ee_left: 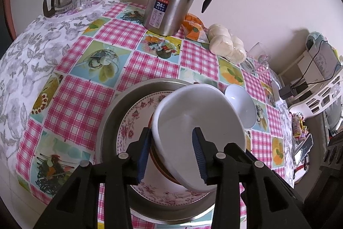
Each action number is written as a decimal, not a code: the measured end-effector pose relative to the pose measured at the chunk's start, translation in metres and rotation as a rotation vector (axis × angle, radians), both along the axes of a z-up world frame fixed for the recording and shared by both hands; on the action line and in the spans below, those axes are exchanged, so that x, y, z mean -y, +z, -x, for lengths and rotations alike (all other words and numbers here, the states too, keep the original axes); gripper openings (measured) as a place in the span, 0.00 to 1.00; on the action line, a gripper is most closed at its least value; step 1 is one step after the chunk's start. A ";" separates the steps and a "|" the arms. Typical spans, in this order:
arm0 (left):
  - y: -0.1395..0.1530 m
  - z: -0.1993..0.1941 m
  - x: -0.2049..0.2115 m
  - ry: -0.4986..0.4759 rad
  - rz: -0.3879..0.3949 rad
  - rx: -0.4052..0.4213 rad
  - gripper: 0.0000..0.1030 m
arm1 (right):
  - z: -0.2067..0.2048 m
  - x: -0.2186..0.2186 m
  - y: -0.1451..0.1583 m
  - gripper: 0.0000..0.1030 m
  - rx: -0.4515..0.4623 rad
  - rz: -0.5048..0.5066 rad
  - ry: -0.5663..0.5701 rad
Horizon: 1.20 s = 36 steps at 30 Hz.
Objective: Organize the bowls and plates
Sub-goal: 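Lower the white square bowl into the red-rim bowl with both grippers, then open both grippers to release the white square bowl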
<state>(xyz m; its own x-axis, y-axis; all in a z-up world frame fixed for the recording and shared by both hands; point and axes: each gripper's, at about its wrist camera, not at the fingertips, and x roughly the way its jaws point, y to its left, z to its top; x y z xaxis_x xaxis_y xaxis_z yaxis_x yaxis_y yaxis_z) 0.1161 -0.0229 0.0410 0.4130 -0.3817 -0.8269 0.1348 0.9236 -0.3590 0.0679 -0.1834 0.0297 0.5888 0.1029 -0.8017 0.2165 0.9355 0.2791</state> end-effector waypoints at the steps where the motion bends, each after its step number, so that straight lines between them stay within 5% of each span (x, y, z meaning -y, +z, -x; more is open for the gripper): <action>1: 0.001 0.000 0.000 0.001 0.003 0.003 0.39 | 0.000 0.001 0.000 0.22 -0.001 -0.004 -0.001; 24: 0.016 0.005 -0.007 0.017 0.010 0.056 0.40 | 0.003 0.002 0.011 0.22 0.013 -0.001 -0.003; 30: 0.023 0.005 -0.011 0.060 -0.056 0.092 0.60 | 0.006 0.007 0.017 0.42 0.021 0.049 -0.036; 32: 0.021 0.002 -0.016 0.082 -0.081 0.084 0.65 | 0.006 0.010 0.017 0.58 0.016 0.063 -0.053; 36: 0.020 0.000 -0.024 0.123 -0.124 0.091 0.71 | 0.008 0.015 0.018 0.65 0.017 0.075 -0.068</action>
